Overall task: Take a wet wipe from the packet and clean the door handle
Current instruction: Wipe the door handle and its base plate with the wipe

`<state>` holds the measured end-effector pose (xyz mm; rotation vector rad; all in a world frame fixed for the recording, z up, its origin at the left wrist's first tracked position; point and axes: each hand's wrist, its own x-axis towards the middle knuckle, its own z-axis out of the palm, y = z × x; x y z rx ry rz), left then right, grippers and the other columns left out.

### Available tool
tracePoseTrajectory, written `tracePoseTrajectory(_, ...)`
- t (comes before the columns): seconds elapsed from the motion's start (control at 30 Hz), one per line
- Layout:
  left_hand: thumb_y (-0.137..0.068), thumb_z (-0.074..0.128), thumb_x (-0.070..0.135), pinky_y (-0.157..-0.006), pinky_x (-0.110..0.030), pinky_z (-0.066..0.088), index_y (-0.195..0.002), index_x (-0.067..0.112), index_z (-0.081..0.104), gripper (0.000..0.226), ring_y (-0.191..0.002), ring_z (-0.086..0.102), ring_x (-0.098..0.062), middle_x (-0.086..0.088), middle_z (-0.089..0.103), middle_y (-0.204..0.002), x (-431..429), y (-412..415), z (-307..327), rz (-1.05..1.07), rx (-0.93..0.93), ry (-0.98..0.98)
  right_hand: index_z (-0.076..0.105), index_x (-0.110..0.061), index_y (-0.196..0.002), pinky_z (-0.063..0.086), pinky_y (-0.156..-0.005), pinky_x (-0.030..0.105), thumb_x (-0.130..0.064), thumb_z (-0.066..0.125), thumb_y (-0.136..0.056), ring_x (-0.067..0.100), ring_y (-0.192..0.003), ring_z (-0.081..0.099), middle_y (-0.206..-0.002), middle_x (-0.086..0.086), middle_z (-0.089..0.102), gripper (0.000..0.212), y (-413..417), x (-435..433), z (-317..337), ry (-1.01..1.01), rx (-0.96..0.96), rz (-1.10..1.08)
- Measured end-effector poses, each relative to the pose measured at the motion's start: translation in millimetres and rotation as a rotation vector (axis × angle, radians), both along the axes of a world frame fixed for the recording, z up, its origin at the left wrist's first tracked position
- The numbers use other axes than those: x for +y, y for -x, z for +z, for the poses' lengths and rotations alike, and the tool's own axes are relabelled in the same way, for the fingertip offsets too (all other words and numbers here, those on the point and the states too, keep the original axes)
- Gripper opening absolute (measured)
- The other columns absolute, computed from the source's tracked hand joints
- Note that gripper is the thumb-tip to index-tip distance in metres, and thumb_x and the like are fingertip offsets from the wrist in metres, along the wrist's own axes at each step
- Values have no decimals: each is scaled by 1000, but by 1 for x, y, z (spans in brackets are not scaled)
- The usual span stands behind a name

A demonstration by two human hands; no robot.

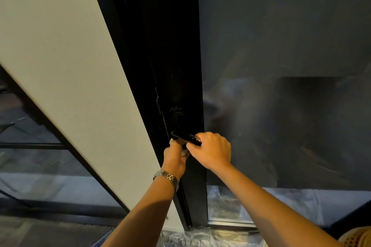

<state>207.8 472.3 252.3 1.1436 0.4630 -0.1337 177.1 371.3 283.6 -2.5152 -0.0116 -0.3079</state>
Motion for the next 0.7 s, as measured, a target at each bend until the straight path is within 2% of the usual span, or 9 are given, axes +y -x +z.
tracePoseTrajectory(0.07, -88, 41, 1, -70, -30, 50, -102, -1, 58, 22, -82, 59, -24, -17, 59, -90, 4, 1, -4, -84, -38, 77, 51, -24, -63, 30, -45, 19, -44, 54, -84, 12, -55, 48, -55, -9, 46, 29, 0, 0, 1, 8, 0, 5)
tracePoseTrajectory(0.1, -86, 39, -3, -69, -30, 51, -103, -2, 57, 25, -84, 59, -25, -17, 59, -93, 5, 2, -6, -111, -39, 75, 51, -24, -63, 29, -45, 19, -43, 54, -85, 11, -54, 46, -55, -9, 46, 30, 1, -1, 2, 15, 3, 6)
tracePoseTrajectory(0.2, -81, 36, -15, -65, -26, 48, -91, -3, 55, 25, -71, 55, -19, -10, 54, -77, 3, 8, -4, -82, -10, -6, 41, -23, -55, 25, -44, 19, -41, 54, -85, 6, -47, 39, -51, -9, 42, 37, 1, -1, 4, 41, 3, -10)
tracePoseTrajectory(0.27, -81, 36, -17, -72, -30, 50, -110, -13, 49, 32, -64, 50, -16, -7, 48, -72, 1, 11, -5, -52, -5, -65, 36, -24, -50, 23, -43, 20, -40, 54, -84, 4, -45, 36, -49, -10, 40, 42, 2, -1, 5, 50, 8, -16)
tracePoseTrajectory(0.33, -84, 37, -12, -75, -31, 48, -120, -13, 42, 37, -65, 48, -17, -6, 47, -70, -2, 11, -11, -23, -3, -138, 35, -25, -50, 24, -43, 20, -40, 54, -84, 3, -45, 36, -49, -10, 40, 42, 2, 0, 6, 51, 18, -9)
tracePoseTrajectory(0.4, -87, 40, -4, -75, -31, 47, -118, -6, 47, 32, -74, 51, -20, -5, 51, -74, -4, 12, -14, -9, 1, -248, 36, -26, -51, 25, -43, 20, -40, 54, -85, 4, -45, 37, -49, -10, 40, 42, 2, -1, 7, 50, 24, 1)
tracePoseTrajectory(0.47, -85, 43, -3, -70, -30, 45, -113, -3, 50, 30, -75, 52, -20, -6, 53, -75, -2, 11, -14, -23, -2, -336, 39, -24, -53, 26, -43, 20, -40, 53, -86, 6, -45, 39, -49, -9, 40, 39, 2, -2, 10, 71, 18, 10)
tracePoseTrajectory(0.6, -83, 47, -2, -62, -24, 45, -116, 0, 53, 33, -75, 55, -20, -16, 59, -87, 5, 10, -12, -56, -32, -462, 58, -19, -71, 30, -44, 20, -38, 50, -87, 14, -52, 45, -52, -8, 41, 26, 6, -7, 22, 206, -15, 41)
tracePoseTrajectory(0.7, -90, 45, 6, -56, -20, 43, -122, 5, 51, 33, -71, 55, -16, -16, 61, -94, 8, 16, -9, -30, -119, -596, 59, -19, -78, 30, -46, 24, -39, 48, -88, 16, -58, 46, -58, -5, 44, 25, 5, -13, 37, 370, -56, 88)
